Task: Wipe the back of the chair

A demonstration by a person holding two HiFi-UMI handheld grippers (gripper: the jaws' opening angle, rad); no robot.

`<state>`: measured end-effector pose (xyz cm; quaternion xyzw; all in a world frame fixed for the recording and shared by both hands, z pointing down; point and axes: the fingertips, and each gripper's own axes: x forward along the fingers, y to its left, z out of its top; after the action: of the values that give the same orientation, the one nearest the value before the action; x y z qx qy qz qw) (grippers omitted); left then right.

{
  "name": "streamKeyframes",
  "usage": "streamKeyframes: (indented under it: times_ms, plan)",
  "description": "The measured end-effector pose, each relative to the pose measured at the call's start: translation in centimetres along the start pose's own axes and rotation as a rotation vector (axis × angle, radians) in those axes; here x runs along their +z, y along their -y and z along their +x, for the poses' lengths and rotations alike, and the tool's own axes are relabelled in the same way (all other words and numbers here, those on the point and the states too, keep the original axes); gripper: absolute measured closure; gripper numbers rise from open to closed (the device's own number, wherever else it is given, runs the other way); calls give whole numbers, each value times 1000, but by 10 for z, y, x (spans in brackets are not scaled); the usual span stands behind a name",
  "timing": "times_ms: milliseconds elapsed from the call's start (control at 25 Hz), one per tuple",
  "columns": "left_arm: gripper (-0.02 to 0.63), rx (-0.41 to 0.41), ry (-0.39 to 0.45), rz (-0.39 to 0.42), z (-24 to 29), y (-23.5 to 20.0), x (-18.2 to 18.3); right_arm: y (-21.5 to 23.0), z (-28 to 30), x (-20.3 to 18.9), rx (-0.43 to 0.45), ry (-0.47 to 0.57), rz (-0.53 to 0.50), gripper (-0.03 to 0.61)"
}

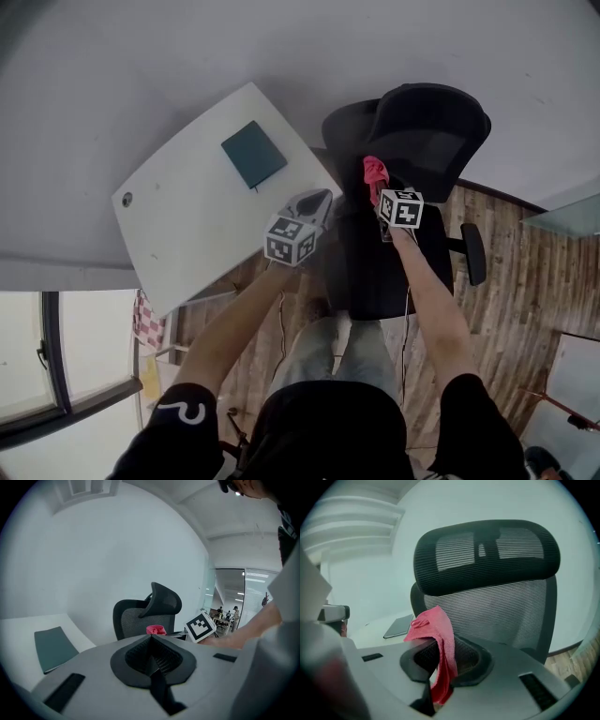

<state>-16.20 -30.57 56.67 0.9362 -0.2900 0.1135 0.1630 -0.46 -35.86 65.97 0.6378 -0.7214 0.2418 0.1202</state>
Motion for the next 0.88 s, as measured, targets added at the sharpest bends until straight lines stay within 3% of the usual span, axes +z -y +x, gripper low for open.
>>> streamKeyframes:
  times_ms: [400, 600, 880]
  plan:
    - [589, 115, 44, -64, -24, -56, -31, -64, 51, -16, 85, -33, -90, 506]
    - [588, 143, 70, -78, -9, -61, -56, -65, 72, -29, 84, -5, -71, 506]
    - [588, 259, 131, -89, 14, -52, -76, -58, 95, -25, 120, 29, -144, 506]
